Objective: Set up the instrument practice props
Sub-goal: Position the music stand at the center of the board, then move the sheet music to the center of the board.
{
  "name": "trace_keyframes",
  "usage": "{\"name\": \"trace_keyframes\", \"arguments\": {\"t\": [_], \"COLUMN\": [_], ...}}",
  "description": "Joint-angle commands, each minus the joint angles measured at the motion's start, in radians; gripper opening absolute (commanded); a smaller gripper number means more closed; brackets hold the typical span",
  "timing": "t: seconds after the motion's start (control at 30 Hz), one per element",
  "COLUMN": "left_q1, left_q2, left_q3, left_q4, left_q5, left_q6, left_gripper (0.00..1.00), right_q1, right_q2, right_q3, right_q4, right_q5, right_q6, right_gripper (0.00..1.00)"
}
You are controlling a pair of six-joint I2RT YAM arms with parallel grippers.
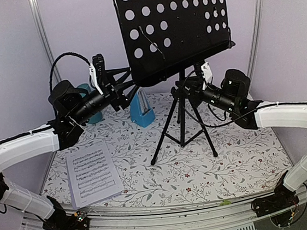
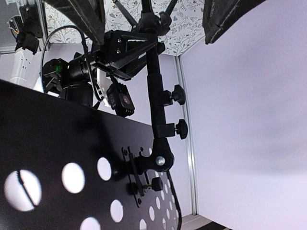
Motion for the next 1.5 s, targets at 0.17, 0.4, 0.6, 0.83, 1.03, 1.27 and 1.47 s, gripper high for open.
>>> {"name": "trace_keyframes", "arguments": {"t": [0.17, 0.4, 0.6, 0.83, 1.03, 1.27, 1.47], "left_q1": [0.017, 0.019, 0.021, 0.022, 0.023, 0.022, 0.024], "left_q2": [-0.075, -0.124, -0.170, -0.218, -0.240, -0.253, -0.286], "left_q3": [-0.095, -0.167, -0.217, -0.270, -0.277, -0.281, -0.279], "left_q4": [-0.037, -0.062, -0.122, -0.157, -0.200, -0.255, -0.382], "left_q5": [-0.179, -0.280, -0.371, -0.446, -0.516, -0.596, -0.726], "left_q6": [-0.006, -0.049, -0.093, -0.145, -0.170, -0.218, -0.285], "left_gripper": [0.71, 0.71, 0.71, 0.75, 0.77, 0.79, 0.81], "right_q1": [-0.124, -0.240, -0.270, -0.270, -0.269, -0.268, -0.268], "right_q2": [-0.053, -0.029, -0.023, -0.030, -0.061, -0.086, -0.134], "right_q3": [0.029, 0.043, 0.030, 0.006, -0.028, -0.059, -0.106], "right_q4": [0.077, 0.077, 0.084, 0.071, 0.071, 0.058, 0.032], "right_q5": [0.326, 0.339, 0.349, 0.369, 0.379, 0.402, 0.461], "right_q6": [-0.221, -0.188, -0.169, -0.101, -0.053, -0.025, 0.006], "right_gripper": [0.00, 0.00, 0.00, 0.10, 0.34, 0.61, 0.87]}}
